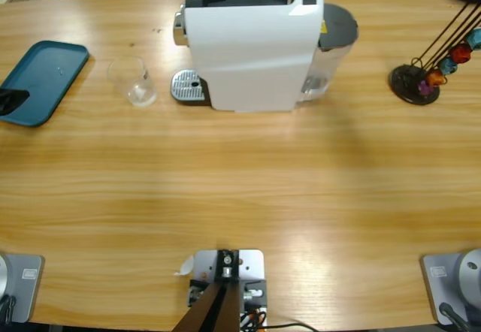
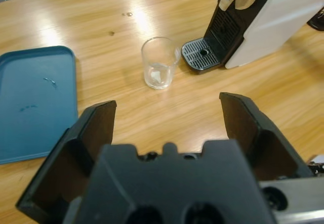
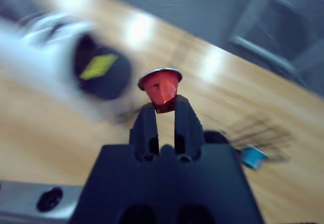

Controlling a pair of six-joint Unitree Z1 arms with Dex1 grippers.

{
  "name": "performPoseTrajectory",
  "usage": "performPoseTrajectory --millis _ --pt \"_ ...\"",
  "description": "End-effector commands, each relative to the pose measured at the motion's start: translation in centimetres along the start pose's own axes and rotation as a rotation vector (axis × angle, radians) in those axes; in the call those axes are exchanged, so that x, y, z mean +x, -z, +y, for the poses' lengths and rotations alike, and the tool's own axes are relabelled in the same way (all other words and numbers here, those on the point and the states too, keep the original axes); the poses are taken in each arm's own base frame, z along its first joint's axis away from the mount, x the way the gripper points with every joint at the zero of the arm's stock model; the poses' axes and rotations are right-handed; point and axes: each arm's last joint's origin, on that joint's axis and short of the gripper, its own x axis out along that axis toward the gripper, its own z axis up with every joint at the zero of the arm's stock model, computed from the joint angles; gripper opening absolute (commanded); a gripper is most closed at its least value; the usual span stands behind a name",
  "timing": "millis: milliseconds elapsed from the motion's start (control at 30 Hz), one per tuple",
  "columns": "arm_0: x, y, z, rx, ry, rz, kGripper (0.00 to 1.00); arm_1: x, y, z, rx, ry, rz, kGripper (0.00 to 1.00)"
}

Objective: Pour coffee

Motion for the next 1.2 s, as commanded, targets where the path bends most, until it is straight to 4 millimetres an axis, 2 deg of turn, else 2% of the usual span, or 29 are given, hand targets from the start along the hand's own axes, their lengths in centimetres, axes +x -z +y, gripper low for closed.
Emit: performPoseTrajectory --millis 33,167,333,500,633,767,1000,1200 --pt "0.6 0.9 0.0 0.016 0.02 0.037 0.89 -1.6 -0.8 4.2 -0.32 -0.411 -0.057 0.0" --pt "0.6 0.9 -0.1 0.016 0.024 0.039 0.888 0.3 -3.6 6.3 -0.412 -0.521 -0.042 0.0" --pt "0.5 1.0 -0.2 0.02 0.051 0.038 0.886 5.8 -7.2 9.1 -0.499 -0.616 -0.027 0.0" --pt "0.3 1.1 -0.3 0.028 0.076 0.034 0.887 10.7 -8.6 10.9 -0.58 -0.655 -0.007 0.0" --pt "0.2 1.1 -0.4 0.035 0.097 0.038 0.885 13.0 -9.6 10.5 -0.613 -0.633 -0.016 0.0" --pt "0.2 1.1 -0.4 0.036 0.108 0.039 0.885 14.3 -10.5 9.9 -0.628 -0.607 -0.02 0.0" --pt "0.3 1.1 -0.4 0.036 0.11 0.041 0.885 16.3 -11.4 7.4 -0.61 -0.539 -0.017 0.0" --pt "0.3 1.1 -0.4 0.037 0.11 0.043 0.881 18.3 -12.0 7.6 -0.611 -0.536 -0.017 0.0"
